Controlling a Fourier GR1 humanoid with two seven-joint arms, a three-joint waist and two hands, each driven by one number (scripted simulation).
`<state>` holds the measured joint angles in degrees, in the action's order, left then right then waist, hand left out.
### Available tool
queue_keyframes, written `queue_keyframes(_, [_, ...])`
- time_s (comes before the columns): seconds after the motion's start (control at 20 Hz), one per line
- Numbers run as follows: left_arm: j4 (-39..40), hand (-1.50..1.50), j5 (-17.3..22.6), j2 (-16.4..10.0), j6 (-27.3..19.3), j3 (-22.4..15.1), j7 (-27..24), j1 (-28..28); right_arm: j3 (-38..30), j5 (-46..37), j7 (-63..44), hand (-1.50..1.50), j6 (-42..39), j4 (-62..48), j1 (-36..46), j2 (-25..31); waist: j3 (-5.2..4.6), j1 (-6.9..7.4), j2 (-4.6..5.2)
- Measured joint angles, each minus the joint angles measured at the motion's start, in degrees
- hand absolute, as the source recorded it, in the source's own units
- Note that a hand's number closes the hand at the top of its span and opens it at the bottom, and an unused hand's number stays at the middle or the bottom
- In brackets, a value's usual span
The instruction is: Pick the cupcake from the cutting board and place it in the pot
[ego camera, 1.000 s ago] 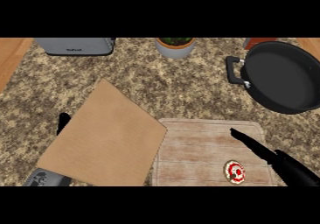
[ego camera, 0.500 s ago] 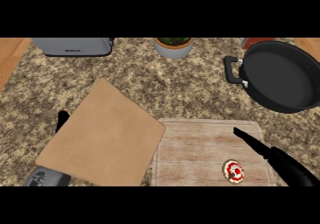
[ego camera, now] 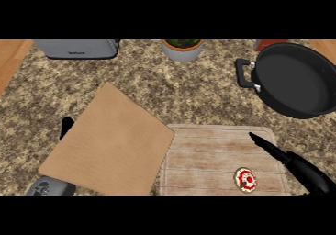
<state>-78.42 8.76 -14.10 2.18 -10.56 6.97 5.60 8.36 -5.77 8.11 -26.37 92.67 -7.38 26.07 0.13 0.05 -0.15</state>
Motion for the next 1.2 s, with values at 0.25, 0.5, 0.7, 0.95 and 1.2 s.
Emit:
queue_keyframes(0.25, [-0.06,0.00,-0.27,0.04,0.59,1.09,1.30,0.90,-0.89,3.15,2.56,-1.50,-3.15,-4.45,0.41,-2.62,-0.04,-0.05,0.03])
queue_keyframes(0.5, [-0.23,0.00,-1.61,1.28,1.22,1.67,1.16,0.45,-1.63,3.89,2.41,-1.50,-5.17,-8.58,1.53,-5.52,-0.03,0.00,0.01])
queue_keyframes(0.7, [-1.37,0.00,-2.54,1.98,1.64,1.85,1.36,-0.75,-1.30,3.05,3.35,-1.50,-5.39,-13.34,2.87,-8.56,-0.11,0.03,-0.02])
queue_keyframes(0.95, [-1.40,0.00,-2.66,2.00,2.98,2.70,0.90,-1.21,0.09,-4.33,12.80,1.50,-2.80,-18.59,4.48,-8.68,-0.66,-0.07,-0.44])
queue_keyframes(1.2, [-0.90,0.00,-3.22,2.63,3.08,3.19,0.96,-0.97,0.34,-6.98,19.71,1.50,-1.29,-23.05,5.20,-9.79,-1.03,-0.20,-0.74])
